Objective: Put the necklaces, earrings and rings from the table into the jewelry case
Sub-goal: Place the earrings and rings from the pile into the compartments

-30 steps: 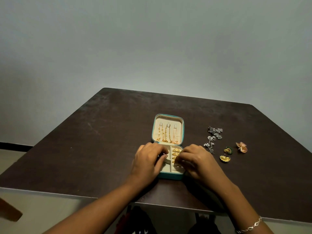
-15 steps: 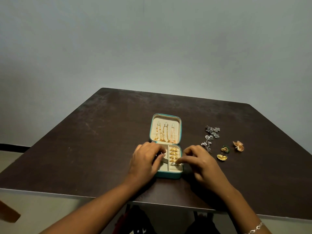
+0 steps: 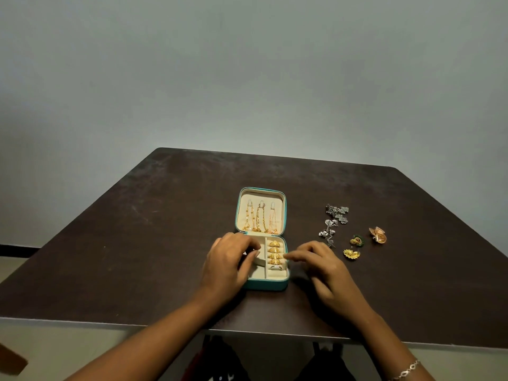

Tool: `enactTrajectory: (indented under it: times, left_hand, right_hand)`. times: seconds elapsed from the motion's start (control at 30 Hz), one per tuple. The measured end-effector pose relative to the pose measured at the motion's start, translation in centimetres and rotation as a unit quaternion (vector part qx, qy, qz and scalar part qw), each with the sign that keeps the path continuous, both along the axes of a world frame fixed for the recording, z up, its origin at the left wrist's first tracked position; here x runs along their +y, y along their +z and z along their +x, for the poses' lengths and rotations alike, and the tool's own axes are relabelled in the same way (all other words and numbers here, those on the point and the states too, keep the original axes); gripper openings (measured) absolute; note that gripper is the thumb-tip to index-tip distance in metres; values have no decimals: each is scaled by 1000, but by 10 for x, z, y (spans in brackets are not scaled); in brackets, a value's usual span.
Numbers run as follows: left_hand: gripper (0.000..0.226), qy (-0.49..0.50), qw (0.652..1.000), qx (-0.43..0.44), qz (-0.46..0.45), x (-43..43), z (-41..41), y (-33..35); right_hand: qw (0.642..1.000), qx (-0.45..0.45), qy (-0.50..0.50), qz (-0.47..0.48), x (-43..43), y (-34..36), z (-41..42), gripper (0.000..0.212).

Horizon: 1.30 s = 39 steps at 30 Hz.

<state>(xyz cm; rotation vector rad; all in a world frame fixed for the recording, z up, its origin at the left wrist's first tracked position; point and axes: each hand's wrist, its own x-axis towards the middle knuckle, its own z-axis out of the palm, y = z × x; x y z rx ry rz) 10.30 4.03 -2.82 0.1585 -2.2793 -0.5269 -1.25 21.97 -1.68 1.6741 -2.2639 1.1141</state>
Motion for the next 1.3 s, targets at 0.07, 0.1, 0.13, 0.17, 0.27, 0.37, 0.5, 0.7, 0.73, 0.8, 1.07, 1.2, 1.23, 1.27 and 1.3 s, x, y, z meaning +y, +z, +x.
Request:
enactTrajectory:
  times: [0.07, 0.1, 0.13, 0.17, 0.27, 0.37, 0.5, 0.7, 0.73, 0.8, 1.07, 1.2, 1.23, 1.27, 1.3]
  left_hand:
    - [17, -1, 1000, 18, 7, 0, 0, 0]
    - [16, 2, 1000, 28, 8, 0, 1, 0]
    - [14, 6, 999, 38, 6, 1, 1, 1]
    - [12, 11, 999, 47, 0, 1, 2, 2]
    - [6, 22, 997, 67, -20, 4, 5, 4]
    - [6, 16, 996, 68, -48, 8, 8, 6]
    - [12, -6, 994, 64, -88, 8, 9, 5]
    - [28, -3, 994, 65, -93, 9, 7, 7]
    - [28, -3, 994, 65, -93, 9, 7, 7]
    - [29, -2, 994, 66, -93, 9, 7, 6]
    - [24, -71, 968, 161, -179, 69, -26, 34]
    - [24, -152, 982, 95, -54, 123, -82, 32]
    - [25, -157, 985, 68, -7, 128, -98, 31]
    - [27, -150, 987, 48, 41, 131, -113, 29]
    - [29, -137, 986, 37, 84, 134, -125, 26]
  right_hand:
    - [999, -15, -8, -31, 2, 3, 1, 43]
    - [999, -10, -11, -41, 2, 3, 0, 38]
    - [999, 1, -14, -48, 2, 3, 0, 33]
    - [998, 12, -18, -55, 1, 2, -1, 29]
    - [995, 10, -50, -91, -3, 1, -6, 24]
    - [994, 27, -61, -84, 0, 1, -8, 20]
    - [992, 122, -32, -2, 27, -3, -16, 9]
    - [984, 69, -163, -20, 82, -4, -64, 18]
    - [981, 62, -185, 0, 87, -5, -71, 22]
    - [976, 32, -216, 19, 90, -4, -81, 25]
    - [980, 49, -180, 65, 78, -8, -89, 28]
    - [977, 58, -197, 59, 75, -11, -88, 21]
    - [976, 62, -203, 57, 75, -11, -88, 20]
    - [974, 65, -209, 55, 74, -12, -88, 19]
    - [973, 62, -214, 55, 74, -12, -89, 18]
